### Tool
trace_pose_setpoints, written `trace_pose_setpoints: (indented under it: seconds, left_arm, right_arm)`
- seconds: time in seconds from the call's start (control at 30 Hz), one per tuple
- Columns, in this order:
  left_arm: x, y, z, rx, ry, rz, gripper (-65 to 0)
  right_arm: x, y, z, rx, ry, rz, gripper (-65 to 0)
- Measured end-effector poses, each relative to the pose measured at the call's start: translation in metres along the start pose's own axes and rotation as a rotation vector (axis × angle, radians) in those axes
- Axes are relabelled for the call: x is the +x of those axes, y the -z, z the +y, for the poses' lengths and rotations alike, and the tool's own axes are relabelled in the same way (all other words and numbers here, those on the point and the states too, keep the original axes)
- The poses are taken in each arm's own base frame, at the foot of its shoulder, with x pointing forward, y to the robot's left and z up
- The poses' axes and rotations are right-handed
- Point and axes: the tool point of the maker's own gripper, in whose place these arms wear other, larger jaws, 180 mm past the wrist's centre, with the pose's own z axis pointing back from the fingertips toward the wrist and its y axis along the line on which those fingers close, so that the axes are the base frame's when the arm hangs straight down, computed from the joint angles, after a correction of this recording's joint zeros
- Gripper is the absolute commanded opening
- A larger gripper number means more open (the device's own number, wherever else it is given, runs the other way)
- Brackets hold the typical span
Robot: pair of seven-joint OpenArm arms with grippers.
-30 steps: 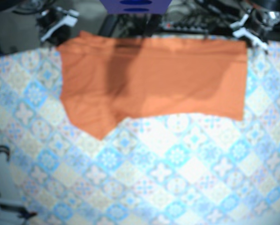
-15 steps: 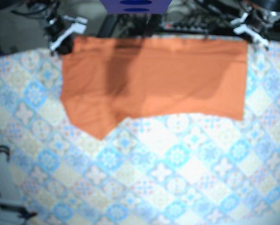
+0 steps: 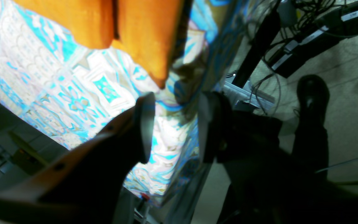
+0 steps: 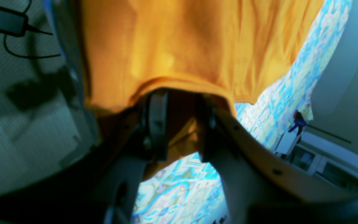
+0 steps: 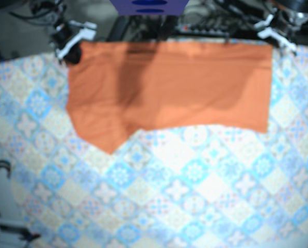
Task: Fold the T-shirt properly
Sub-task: 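Pull the right gripper's corner outward to stretch the edge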
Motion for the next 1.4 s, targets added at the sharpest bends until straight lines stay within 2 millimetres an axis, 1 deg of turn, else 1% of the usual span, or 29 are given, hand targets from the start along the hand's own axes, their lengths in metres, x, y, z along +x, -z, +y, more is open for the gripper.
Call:
trace_pose_setpoints:
  seconds: [0.27,0.37,0.63,0.73,0.93,1.1,1.33,1.4]
  left_arm:
    - [0.000,0.000,0.000,0.000,0.000,0.000,-42.1]
    - [0.000,0.000,0.000,-0.001,0.000,0.000,-42.1]
    - [0.001,0.000,-0.001,-0.002,0.000,-0.002,-42.1]
    - [0.000,0.000,0.000,-0.001,0.000,-0.001,-42.1]
    - [0.001,0.000,-0.001,-0.003,0.001,-0.004,-42.1]
    - [0.002,0.000,-0.001,-0.003,0.001,-0.007,-42.1]
    - [0.002,0.000,-0.002,-0.005,0.002,-0.008,-42.1]
    - [0.003,0.000,-0.002,-0.005,0.002,-0.009,-42.1]
  right_arm:
    - [-0.045,-0.006,0.006,0.004,0.031,0.104,-49.9]
    - [-0.054,-0.009,0.005,0.004,0.032,0.132,-49.9]
    - [-0.053,-0.012,0.009,0.012,0.031,0.134,-49.9]
    - [-0.052,-0.017,0.017,0.027,0.028,0.135,-49.9]
    - [-0.046,-0.018,0.006,0.012,0.020,0.124,-49.8]
    - [-0.044,-0.022,0.014,0.028,0.023,0.123,-49.8]
    - [-0.042,-0.027,0.016,0.033,0.023,0.125,-49.8]
    - [-0.041,-0.028,0.014,0.025,0.019,0.122,-49.8]
